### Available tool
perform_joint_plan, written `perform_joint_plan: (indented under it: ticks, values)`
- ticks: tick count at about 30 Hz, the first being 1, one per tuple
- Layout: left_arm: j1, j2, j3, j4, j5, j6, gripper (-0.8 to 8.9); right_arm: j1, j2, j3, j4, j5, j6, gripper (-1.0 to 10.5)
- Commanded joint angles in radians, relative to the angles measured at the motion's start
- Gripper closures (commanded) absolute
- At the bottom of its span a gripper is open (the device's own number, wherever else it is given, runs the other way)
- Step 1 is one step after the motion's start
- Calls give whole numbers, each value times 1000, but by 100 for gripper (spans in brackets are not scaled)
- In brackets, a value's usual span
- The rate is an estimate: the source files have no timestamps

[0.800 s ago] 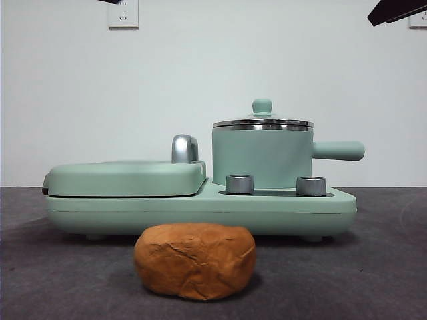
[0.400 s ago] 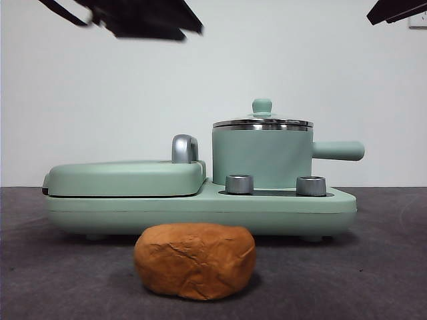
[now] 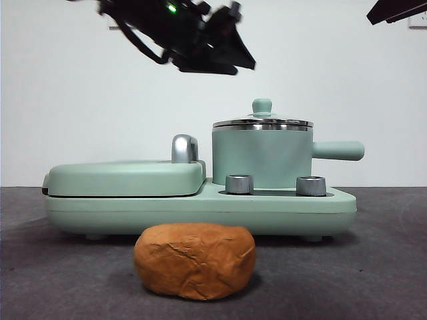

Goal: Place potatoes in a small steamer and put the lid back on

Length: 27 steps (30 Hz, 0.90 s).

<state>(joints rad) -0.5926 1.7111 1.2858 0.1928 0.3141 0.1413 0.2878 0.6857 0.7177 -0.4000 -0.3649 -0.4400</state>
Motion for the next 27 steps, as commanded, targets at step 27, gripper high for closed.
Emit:
perform_joint_plan:
  ticks: [27]
  values:
    - [-16, 272, 206, 10, -6, 52, 596, 5, 5, 18, 26, -1, 14, 661]
